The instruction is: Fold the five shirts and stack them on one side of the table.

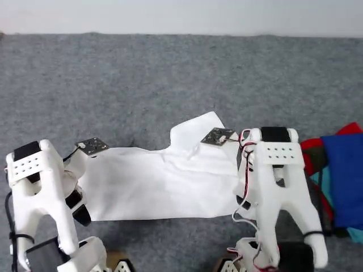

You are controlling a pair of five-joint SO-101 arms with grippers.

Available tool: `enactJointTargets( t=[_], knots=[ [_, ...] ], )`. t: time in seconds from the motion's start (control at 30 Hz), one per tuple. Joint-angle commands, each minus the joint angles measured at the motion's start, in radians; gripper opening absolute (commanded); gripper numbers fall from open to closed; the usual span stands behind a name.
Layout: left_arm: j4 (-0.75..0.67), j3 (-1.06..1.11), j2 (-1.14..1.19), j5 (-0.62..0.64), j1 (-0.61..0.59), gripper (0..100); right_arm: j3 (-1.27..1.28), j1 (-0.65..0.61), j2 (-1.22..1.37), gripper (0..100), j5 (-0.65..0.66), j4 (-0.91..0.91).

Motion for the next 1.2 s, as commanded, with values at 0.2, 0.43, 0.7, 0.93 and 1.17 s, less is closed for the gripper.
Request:
enactJointTargets(
  t=[0.2,0.43,0.7,0.93,1.17],
  knots=[
    [0.014,-0.005,-0.034,0.008,0.005,13,-0.172,-0.085,0.074,44.2,0.009,-0.096],
    [0.032,-0.005,-0.035,0.009,0.005,8,-0.697,-0.147,0.601,44.2,-0.048,0.038],
    [0.032,-0.005,-0.035,0.015,0.002,8,-1.048,-0.202,0.881,44.2,-0.035,0.099],
    [0.031,-0.005,-0.035,0.087,0.005,8,-1.051,-0.314,0.943,44.2,-0.006,0.096],
    [0.031,-0.002,-0.035,0.087,0.003,8,-1.100,-0.389,1.043,42.9,-0.008,0.045]
  ],
)
